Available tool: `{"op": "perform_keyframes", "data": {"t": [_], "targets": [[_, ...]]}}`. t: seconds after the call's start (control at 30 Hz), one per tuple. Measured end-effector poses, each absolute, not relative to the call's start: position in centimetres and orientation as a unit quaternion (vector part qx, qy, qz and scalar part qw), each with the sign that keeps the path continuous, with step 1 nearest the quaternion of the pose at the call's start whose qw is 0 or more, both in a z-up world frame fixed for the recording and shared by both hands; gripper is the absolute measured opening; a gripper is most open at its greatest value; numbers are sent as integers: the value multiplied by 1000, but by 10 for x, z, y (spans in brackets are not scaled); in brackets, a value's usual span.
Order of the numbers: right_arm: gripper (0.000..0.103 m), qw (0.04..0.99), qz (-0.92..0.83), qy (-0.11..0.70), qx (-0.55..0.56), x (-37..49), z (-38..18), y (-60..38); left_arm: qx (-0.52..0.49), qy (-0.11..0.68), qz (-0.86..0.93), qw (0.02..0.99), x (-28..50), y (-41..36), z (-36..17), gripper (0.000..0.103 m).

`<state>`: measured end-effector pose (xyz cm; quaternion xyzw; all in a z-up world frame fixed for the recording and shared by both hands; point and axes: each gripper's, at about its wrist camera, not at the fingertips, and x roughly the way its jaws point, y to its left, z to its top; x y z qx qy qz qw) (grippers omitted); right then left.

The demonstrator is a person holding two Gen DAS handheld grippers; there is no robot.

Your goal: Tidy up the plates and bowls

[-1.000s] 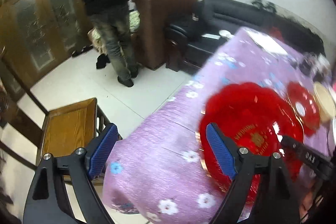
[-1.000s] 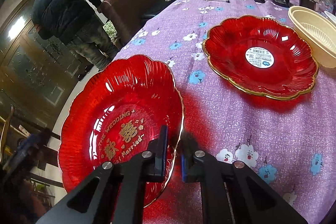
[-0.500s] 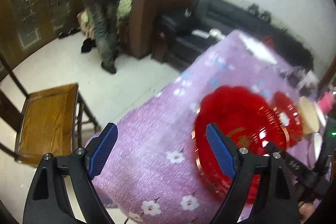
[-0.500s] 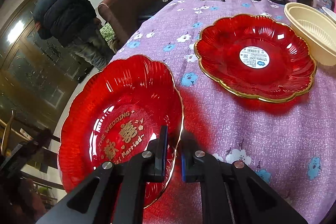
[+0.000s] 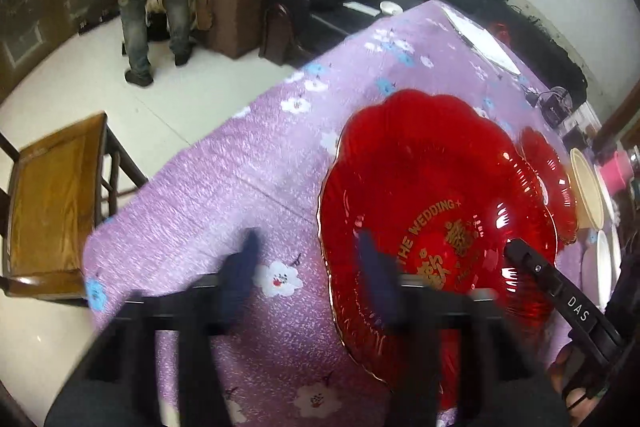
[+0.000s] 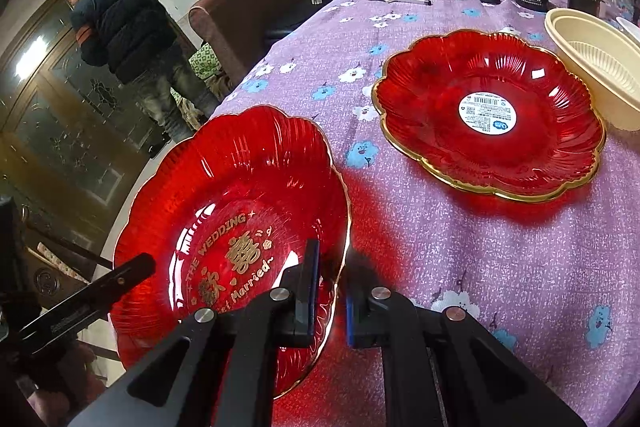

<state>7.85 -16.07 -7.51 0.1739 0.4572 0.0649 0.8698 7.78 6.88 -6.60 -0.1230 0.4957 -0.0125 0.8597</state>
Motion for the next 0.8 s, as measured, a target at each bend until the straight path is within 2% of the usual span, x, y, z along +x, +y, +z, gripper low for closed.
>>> {"op": "perform_keyframes", "data": {"t": [0.1, 0.2, 0.8], "targets": [[8, 870, 65, 457, 175, 78, -75, -161, -130, 489, -28, 862, 73, 65, -64, 16], [8, 869, 64, 457, 176, 77, -75, -161, -100, 485, -26, 869, 70, 53, -60, 11], [8, 880, 74, 440, 161, 33, -58, -158, -55, 469, -24, 881, 16, 51, -42, 11]]}}
